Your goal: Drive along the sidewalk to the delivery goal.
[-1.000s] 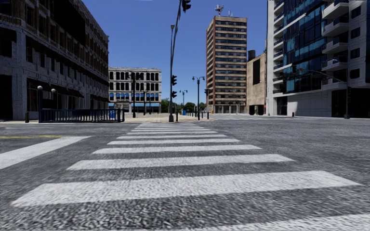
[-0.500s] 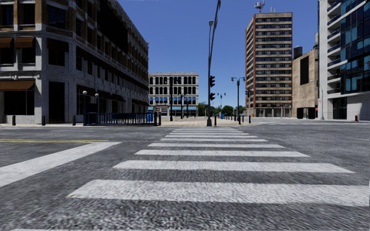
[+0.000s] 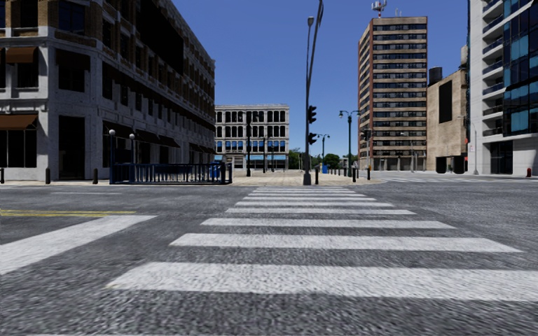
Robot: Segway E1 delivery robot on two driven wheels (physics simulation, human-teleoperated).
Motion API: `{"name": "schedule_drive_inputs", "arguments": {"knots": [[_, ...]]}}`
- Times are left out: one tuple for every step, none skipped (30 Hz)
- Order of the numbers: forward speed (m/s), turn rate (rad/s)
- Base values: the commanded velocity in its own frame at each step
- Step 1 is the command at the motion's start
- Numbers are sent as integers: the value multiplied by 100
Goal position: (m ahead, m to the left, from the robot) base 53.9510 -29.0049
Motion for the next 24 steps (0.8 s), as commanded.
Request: {"name": "schedule_drive_inputs", "arguments": {"knots": [[200, -26], [200, -27], [200, -27], [200, -27], [200, -27], [200, -27], [200, -27], [200, -27], [200, -27], [200, -27], [200, -27], [200, -27], [200, -27], [200, -27], [200, -27], [200, -27], [200, -27], [200, -27], [200, -27], [200, -27], [200, -27], [200, -27], [200, -27], [200, -25]]}}
